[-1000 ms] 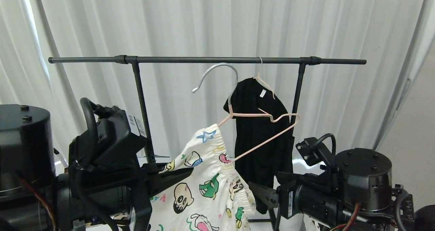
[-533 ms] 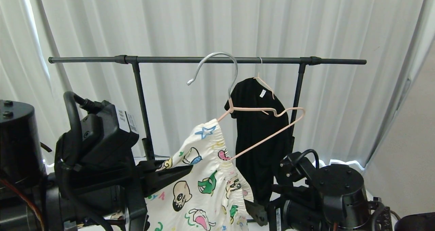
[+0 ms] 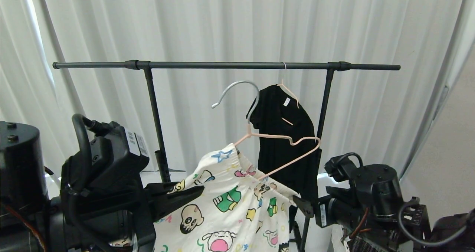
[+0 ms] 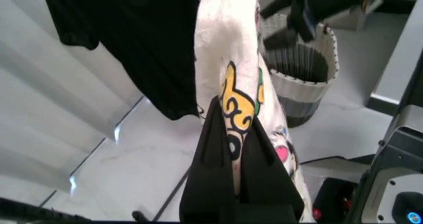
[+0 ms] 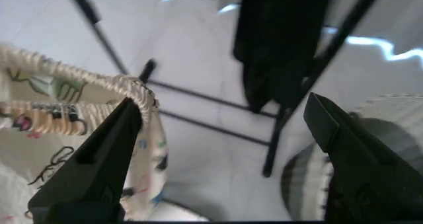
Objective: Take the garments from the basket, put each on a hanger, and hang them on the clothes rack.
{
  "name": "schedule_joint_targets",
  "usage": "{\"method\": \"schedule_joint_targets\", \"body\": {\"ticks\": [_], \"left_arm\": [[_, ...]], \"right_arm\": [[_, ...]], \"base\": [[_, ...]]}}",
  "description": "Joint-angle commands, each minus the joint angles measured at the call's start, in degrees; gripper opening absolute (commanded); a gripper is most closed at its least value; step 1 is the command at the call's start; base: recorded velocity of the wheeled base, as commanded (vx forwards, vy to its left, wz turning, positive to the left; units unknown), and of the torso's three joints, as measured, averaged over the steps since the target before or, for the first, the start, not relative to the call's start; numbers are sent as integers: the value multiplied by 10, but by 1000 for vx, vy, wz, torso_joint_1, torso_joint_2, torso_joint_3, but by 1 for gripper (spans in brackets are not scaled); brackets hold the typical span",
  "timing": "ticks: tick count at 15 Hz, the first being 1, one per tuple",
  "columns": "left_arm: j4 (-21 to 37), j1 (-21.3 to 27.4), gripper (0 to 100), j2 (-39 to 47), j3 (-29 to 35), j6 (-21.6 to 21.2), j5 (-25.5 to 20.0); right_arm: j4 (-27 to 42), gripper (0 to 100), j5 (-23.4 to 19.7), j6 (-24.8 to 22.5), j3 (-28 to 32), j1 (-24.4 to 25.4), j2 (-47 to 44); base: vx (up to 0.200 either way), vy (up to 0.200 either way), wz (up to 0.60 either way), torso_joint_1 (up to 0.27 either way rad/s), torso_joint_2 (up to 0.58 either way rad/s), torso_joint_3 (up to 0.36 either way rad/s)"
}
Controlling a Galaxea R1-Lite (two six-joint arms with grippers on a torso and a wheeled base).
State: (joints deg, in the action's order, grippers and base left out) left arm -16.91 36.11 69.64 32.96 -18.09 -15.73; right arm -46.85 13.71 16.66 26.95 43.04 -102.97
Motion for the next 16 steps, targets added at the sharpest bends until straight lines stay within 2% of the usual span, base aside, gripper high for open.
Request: {"method": "schedule_joint_targets", "body": {"ticks": [1,7,11,13,14,16], "left_arm": [[-7,-10,0,-6,-20,-1,0],[-7,-26,0,-19,-90,-4,0],[-6,-22,0,6,-117,-5,-3],[-7,-24,0,30,-114,-5,4],[-7,-24,0,38,-113,-5,13],[-7,-22,0,62,-113,-5,68]], "right_arm": [[-8,100,-2,-17,-1,-59,19],[-18,100,-6,-43,-1,-98,43],[-17,100,-47,-66,0,-111,88],[-12,100,-53,-76,-1,-111,105],[-8,100,-58,-81,-1,-111,114],[41,100,-105,-126,-1,-110,158]], "base": [[0,0,0,0,0,0],[0,0,0,0,0,0],[0,0,0,0,0,0],[0,0,0,0,0,0],[0,0,0,0,0,0],[0,0,0,0,0,0]]}}
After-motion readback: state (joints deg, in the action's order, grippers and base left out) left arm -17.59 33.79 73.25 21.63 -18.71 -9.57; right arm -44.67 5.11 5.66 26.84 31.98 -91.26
